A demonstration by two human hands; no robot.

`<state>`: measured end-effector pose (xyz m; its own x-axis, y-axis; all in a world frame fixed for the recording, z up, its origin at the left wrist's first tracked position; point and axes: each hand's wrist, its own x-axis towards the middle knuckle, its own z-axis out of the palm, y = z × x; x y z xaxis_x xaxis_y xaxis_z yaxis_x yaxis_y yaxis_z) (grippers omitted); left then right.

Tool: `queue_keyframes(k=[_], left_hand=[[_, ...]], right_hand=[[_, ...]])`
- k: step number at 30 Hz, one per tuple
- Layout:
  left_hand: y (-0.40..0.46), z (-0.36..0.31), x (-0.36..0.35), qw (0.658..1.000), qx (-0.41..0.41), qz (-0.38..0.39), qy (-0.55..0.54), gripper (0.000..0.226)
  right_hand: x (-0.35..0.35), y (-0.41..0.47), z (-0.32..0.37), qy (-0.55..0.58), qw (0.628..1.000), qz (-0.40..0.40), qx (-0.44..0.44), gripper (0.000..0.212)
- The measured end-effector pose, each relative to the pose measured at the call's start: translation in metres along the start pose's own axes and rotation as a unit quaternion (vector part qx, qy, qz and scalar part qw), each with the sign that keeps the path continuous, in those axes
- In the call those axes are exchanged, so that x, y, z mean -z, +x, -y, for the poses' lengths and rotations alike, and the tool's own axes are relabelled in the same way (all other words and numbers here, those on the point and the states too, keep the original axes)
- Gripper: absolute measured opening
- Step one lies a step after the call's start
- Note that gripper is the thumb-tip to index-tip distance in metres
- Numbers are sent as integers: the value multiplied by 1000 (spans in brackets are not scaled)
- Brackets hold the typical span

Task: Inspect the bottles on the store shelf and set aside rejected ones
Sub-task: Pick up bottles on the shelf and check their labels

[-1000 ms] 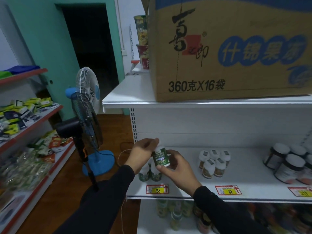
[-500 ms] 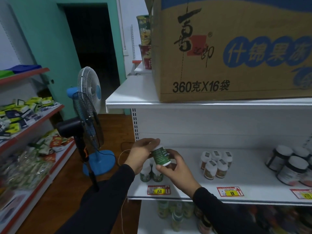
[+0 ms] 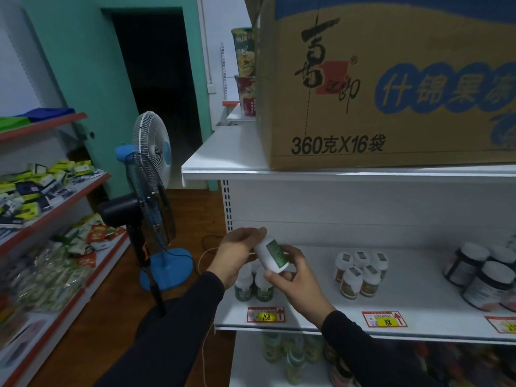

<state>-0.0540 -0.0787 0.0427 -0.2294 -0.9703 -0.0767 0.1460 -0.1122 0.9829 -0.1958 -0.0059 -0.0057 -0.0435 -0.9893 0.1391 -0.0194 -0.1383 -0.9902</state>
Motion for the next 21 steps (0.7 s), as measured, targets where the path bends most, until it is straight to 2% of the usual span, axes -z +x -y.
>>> queue_keyframes(k=[6, 14, 21], left_hand=[[0, -2, 3, 1000, 11, 18, 3, 17], [2, 2, 2, 1000, 7, -26, 10, 30], [3, -2, 2, 998, 0, -15, 64, 28]], right_hand=[[0, 0, -1, 30, 999, -16, -32, 35], [3, -2, 2, 8, 1000, -1, -17, 52], [2, 2, -1, 67, 996, -25, -50, 33]])
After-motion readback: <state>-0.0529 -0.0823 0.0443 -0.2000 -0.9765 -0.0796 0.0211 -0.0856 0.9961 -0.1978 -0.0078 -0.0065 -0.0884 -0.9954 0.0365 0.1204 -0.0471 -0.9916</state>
